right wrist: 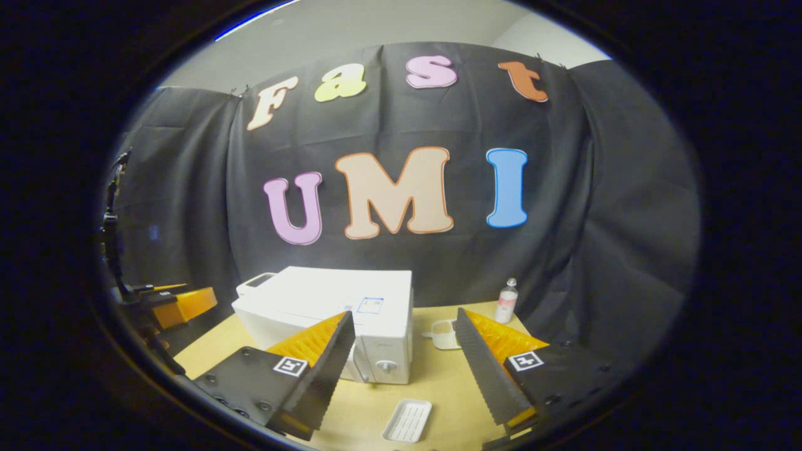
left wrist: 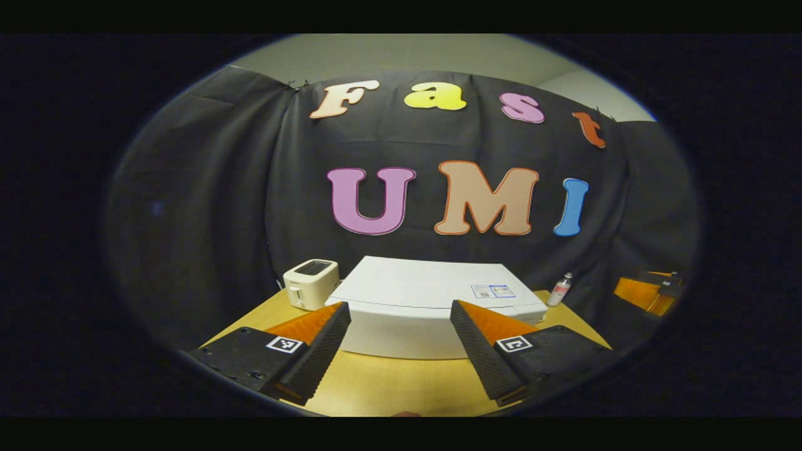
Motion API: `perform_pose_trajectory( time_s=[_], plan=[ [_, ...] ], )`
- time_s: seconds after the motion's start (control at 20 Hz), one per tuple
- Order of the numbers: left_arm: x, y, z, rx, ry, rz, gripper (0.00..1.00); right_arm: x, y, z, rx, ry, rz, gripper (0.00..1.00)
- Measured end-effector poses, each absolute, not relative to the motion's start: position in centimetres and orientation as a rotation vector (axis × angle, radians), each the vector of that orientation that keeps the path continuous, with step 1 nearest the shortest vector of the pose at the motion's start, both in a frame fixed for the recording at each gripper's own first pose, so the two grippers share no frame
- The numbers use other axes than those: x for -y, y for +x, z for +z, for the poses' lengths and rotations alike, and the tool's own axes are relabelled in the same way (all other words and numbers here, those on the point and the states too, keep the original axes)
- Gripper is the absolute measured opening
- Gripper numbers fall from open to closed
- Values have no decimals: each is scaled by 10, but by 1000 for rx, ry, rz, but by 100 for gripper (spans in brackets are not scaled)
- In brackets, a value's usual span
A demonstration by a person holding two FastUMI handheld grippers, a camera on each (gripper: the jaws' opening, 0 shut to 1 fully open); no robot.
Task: Open the microwave oven with the left hand, put the food in, and close the microwave oven.
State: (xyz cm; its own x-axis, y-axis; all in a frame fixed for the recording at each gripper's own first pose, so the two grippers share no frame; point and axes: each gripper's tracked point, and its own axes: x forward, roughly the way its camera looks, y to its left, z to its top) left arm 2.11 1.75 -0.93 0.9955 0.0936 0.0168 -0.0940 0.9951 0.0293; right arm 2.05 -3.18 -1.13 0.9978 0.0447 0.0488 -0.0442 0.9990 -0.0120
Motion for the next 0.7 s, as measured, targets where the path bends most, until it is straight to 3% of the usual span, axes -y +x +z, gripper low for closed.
perform_pose_trajectory(
  time_s=[0.05,0.1,0.15,0.2,0.7],
  plan=[
    [-19,19,-7,23,32,102,96,31,18,-9,52,-2,54,92],
    [-20,16,-6,23,35,110,99,31,17,-8,53,8,65,100],
    [-19,14,-7,25,37,113,94,33,15,-7,52,13,69,100],
    [-19,11,-7,23,41,116,96,36,14,-6,51,11,68,92],
    [-33,-1,-5,29,58,171,96,31,7,-16,35,-55,86,92]
  ],
)
